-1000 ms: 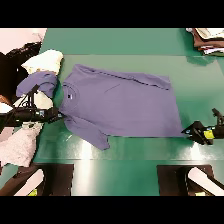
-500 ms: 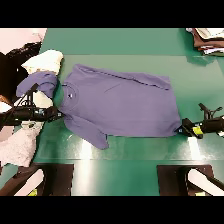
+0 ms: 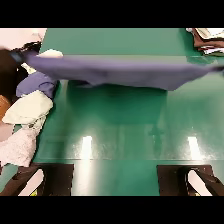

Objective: Fold the shirts.

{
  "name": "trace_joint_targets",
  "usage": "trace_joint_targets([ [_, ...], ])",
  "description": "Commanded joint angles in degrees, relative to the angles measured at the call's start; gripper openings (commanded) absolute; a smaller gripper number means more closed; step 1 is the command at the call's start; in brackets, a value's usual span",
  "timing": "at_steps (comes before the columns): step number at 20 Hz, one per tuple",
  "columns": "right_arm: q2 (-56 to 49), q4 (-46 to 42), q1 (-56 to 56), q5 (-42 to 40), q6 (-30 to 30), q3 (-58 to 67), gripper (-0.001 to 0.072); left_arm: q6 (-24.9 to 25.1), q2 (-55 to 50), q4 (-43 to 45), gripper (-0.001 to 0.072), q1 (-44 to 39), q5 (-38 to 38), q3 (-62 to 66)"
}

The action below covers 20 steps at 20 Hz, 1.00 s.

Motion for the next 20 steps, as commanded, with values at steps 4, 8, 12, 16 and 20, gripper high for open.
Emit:
trace_joint_targets([
  [4,4.6,-0.7,0.6,-0.1,0.4,29.2,0.0013,-6.1,0.5,0.5,0.0022,0.0,0.5,39.5],
  [8,4.4,-11.0,0.6,5.6,4.8,38.7,0.0013,-10.4,0.5,0.0,0.0021,0.0,1.2,49.7],
  [12,-2.6,-15.5,0.6,19.8,5.7,44.5,0.0013,-11.7,0.3,-2.2,0.0021,0.0,-2.4,42.4],
  [16,-9.7,-15.1,0.6,24.5,5.6,32.2,0.0013,-11.2,-1.6,-3.1,0.0021,0.0,-6.5,18.9],
  [20,-19.8,-15.1,0.6,25.3,4.6,21.9,0.0013,-7.4,-10.8,1.9,0.0022,-6.6,-6.4,0.7],
])
